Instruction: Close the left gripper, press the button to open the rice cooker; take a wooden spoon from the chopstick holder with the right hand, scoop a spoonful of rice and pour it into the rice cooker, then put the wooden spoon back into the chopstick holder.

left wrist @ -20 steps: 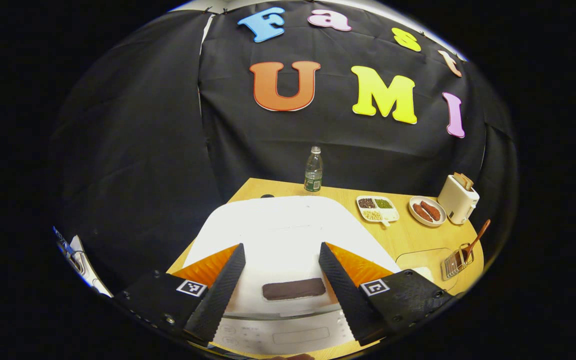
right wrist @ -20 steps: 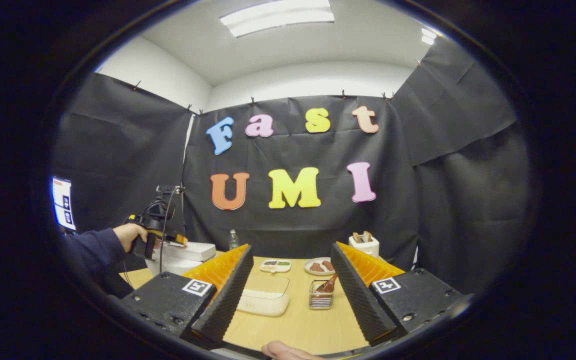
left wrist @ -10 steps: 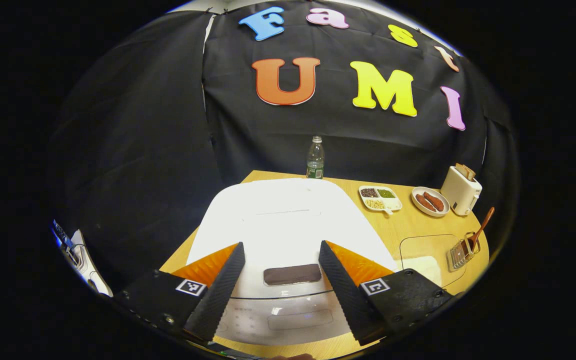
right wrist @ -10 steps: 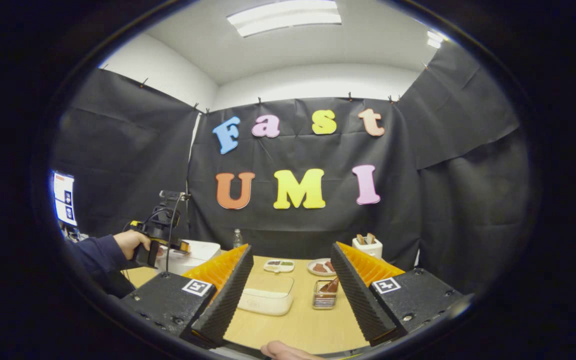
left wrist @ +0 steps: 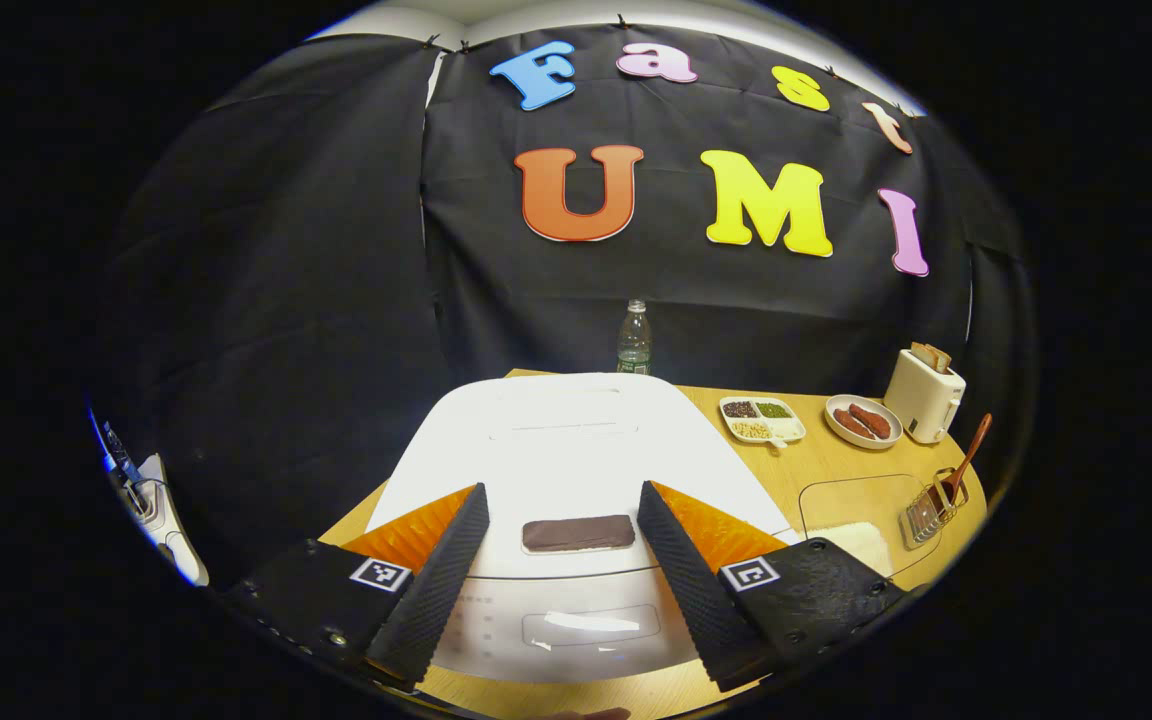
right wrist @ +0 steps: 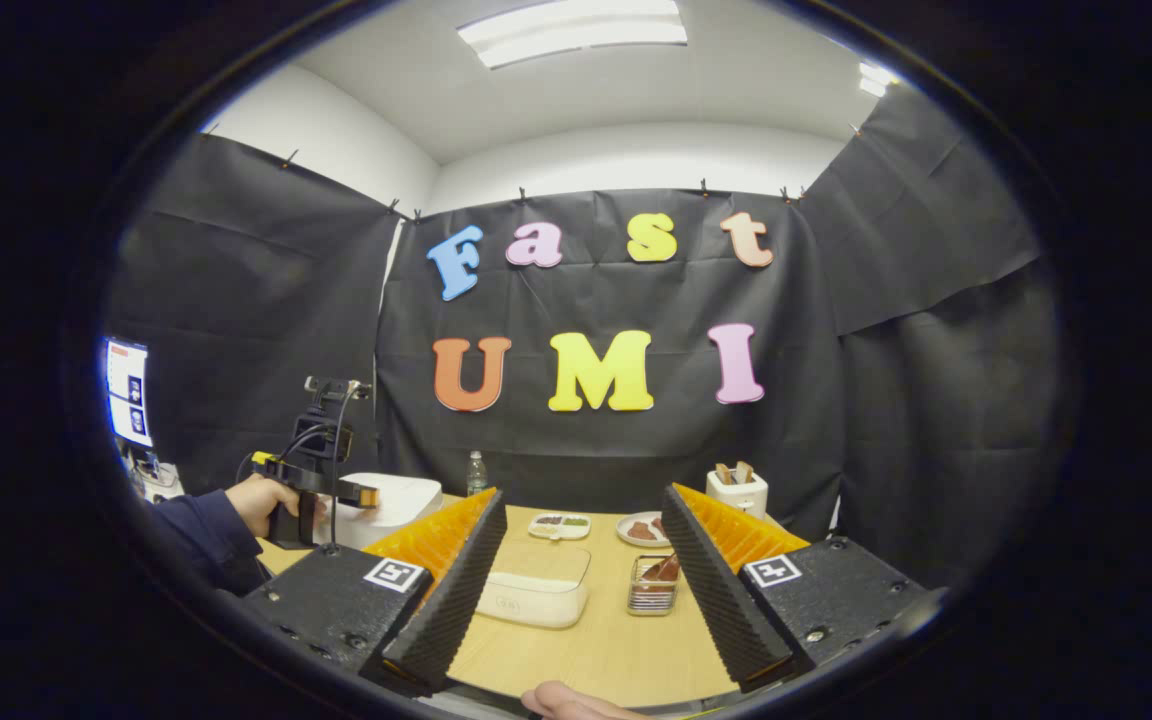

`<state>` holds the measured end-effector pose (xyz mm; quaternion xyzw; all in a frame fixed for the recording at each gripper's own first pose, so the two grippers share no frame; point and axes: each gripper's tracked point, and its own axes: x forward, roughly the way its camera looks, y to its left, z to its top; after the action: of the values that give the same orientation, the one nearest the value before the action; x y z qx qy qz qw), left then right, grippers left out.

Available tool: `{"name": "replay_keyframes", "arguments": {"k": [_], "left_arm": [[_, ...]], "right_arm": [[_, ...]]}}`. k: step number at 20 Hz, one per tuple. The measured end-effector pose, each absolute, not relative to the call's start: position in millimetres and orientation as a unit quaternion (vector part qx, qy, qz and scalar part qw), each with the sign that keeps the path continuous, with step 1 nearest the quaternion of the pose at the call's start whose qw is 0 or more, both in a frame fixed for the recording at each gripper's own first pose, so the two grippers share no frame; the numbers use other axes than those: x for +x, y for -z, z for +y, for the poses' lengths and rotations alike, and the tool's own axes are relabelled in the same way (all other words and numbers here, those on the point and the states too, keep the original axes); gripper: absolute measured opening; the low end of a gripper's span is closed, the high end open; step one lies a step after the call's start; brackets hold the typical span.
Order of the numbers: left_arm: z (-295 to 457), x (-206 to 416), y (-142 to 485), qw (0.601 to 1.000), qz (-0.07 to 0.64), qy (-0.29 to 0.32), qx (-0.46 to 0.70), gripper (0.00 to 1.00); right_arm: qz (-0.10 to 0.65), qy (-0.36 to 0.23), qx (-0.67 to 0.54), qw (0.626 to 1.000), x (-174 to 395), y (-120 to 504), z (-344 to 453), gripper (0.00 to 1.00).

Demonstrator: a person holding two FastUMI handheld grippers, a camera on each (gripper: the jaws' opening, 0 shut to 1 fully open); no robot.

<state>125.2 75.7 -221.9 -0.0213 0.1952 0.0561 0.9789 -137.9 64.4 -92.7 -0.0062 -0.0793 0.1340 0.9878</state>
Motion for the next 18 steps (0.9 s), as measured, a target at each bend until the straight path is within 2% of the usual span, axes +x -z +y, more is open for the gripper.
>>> {"name": "replay_keyframes", "arguments": {"k": [2,3,4,5,7,8,10,11,12,15,16,18], "left_arm": [[75,125,223,0.981,0.185,-0.048,-0.018,0.98],[77,126,222,0.982,0.183,-0.045,-0.021,0.98],[76,127,222,0.982,0.18,-0.043,-0.025,0.98],[76,127,224,0.982,0.183,-0.041,-0.027,0.98],[77,128,224,0.98,0.19,-0.042,-0.031,0.98],[77,129,224,0.98,0.19,-0.045,-0.031,0.98],[77,131,223,0.98,0.19,-0.05,-0.028,0.98],[79,131,217,0.981,0.185,-0.054,-0.036,0.98],[78,133,215,0.981,0.182,-0.057,-0.039,0.97],[76,131,211,0.982,0.173,-0.064,-0.038,0.96],[74,130,205,0.983,0.169,-0.063,-0.042,0.95],[71,122,187,0.985,0.153,-0.07,-0.044,0.94]], "right_arm": [[-0.079,-0.132,-0.007,0.988,-136,93,64,1.0],[-0.079,-0.131,-0.007,0.988,-135,94,63,0.96],[-0.078,-0.129,-0.007,0.989,-134,94,63,1.0],[-0.077,-0.128,-0.006,0.989,-133,94,63,0.96],[-0.076,-0.129,-0.003,0.989,-132,94,64,0.96],[-0.075,-0.128,-0.003,0.989,-131,95,63,1.0],[-0.072,-0.128,-0.008,0.989,-130,96,63,1.0],[-0.074,-0.128,-0.009,0.989,-130,95,63,0.96],[-0.075,-0.127,-0.01,0.989,-131,94,62,1.0],[-0.075,-0.115,-0.008,0.991,-126,94,53,1.0],[-0.075,-0.112,-0.008,0.991,-125,94,51,0.96],[-0.073,-0.106,-0.007,0.992,-125,94,48,0.96]]}}
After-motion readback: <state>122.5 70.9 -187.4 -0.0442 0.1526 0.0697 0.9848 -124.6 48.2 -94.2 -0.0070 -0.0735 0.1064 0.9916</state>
